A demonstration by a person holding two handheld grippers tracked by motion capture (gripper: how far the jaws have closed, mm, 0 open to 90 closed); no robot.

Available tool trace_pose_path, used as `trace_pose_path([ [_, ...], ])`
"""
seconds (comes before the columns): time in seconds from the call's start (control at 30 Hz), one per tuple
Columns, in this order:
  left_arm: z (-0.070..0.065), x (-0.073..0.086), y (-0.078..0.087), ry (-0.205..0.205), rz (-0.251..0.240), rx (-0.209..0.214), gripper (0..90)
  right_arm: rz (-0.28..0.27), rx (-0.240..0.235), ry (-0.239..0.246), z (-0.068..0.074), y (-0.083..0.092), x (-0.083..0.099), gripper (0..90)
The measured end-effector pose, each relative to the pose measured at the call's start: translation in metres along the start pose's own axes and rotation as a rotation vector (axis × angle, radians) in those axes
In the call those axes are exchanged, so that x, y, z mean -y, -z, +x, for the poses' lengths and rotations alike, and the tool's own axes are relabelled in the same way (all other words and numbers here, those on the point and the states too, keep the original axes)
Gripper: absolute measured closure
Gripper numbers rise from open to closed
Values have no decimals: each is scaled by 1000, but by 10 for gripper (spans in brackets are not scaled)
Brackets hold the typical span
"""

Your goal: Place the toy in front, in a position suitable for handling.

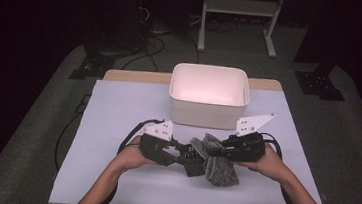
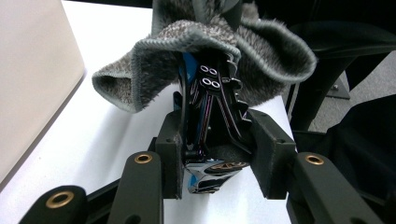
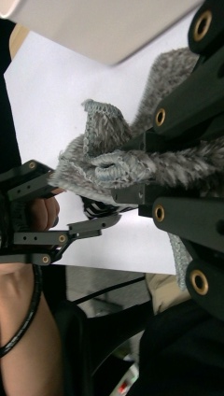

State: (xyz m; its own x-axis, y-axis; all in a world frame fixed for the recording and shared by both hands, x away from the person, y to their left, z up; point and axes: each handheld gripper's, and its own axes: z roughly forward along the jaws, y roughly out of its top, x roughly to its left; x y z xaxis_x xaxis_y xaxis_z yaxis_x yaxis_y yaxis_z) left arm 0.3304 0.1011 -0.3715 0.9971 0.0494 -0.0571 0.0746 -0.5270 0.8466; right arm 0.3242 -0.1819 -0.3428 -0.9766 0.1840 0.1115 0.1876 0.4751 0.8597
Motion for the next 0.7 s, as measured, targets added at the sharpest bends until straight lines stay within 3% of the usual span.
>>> trace_pose_path([
  [0.27,1,-3,-1,-10,13,2,595,40,-17,63,3,-7,-24,810],
  [0.53,1,-2,-3,-6,12,-24,572,130,10,84,2,-15,-29,809],
  [0.7,2,3,-9,6,12,-25,539,147,12,76,1,-13,-29,809],
])
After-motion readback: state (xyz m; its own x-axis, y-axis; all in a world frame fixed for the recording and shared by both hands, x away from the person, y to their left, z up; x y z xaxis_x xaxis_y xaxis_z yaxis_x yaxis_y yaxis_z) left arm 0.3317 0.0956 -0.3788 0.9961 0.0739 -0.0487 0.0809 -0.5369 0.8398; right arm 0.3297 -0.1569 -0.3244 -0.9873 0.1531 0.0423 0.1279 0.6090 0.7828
